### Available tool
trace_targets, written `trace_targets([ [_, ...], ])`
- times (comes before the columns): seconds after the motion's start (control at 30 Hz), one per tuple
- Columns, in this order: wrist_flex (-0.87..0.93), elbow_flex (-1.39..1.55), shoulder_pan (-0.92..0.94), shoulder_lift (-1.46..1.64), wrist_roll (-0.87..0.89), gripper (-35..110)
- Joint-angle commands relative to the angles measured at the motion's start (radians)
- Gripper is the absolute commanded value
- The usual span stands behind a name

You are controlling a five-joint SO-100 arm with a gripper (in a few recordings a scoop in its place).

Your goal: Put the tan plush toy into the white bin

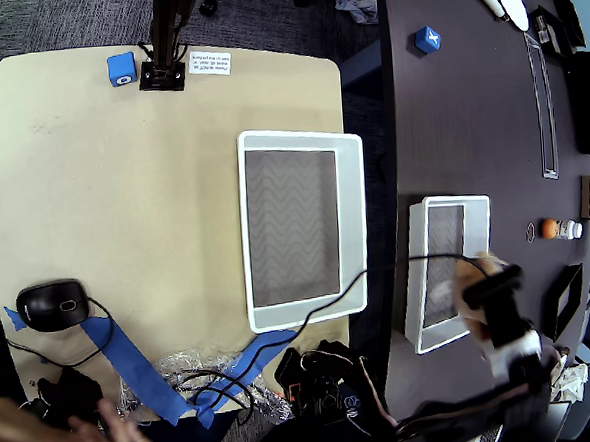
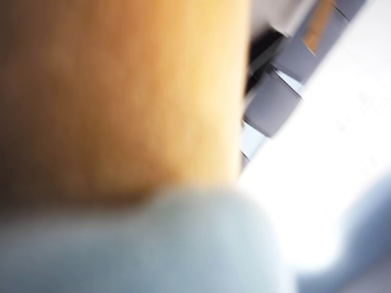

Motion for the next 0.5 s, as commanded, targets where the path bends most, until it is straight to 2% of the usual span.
trace_targets([
  [0.0, 0.012, -0.110, -0.012, 0.196, 0.000, 0],
  [0.23, 0.012, -0.100, -0.310, 0.377, -0.003, 0],
  [0.47, 0.014, 0.054, -0.667, 0.482, -0.155, 0],
])
